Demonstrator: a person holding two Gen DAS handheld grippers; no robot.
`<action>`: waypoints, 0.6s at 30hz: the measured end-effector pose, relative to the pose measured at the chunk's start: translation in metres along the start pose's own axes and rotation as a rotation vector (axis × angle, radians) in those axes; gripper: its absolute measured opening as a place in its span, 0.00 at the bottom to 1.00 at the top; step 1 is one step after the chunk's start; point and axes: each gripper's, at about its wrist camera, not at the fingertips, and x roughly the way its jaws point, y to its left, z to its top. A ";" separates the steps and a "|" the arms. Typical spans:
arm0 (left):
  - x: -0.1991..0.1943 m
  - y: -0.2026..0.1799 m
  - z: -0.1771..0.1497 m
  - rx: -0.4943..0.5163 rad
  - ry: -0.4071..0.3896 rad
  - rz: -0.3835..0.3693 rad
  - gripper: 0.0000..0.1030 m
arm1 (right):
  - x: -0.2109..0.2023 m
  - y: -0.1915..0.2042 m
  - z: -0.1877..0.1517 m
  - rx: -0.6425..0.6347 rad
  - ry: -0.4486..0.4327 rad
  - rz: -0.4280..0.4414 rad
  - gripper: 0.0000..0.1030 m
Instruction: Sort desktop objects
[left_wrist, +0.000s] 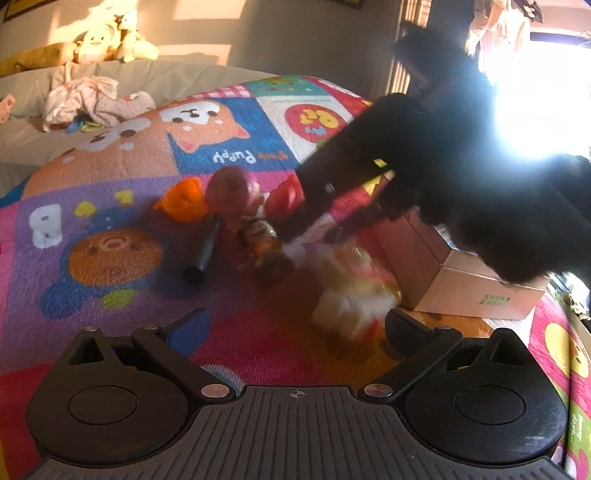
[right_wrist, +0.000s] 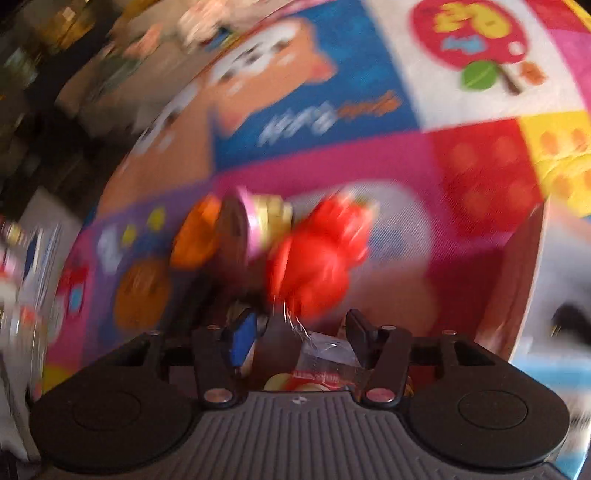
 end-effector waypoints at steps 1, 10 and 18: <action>0.000 0.000 0.000 0.000 0.001 -0.003 1.00 | -0.002 0.006 -0.010 -0.010 0.011 0.013 0.51; -0.001 -0.018 -0.004 0.111 0.041 0.002 1.00 | -0.054 0.027 -0.084 -0.157 -0.049 -0.075 0.39; -0.021 -0.043 -0.024 0.267 0.083 0.003 1.00 | -0.094 0.005 -0.138 -0.103 -0.207 -0.061 0.57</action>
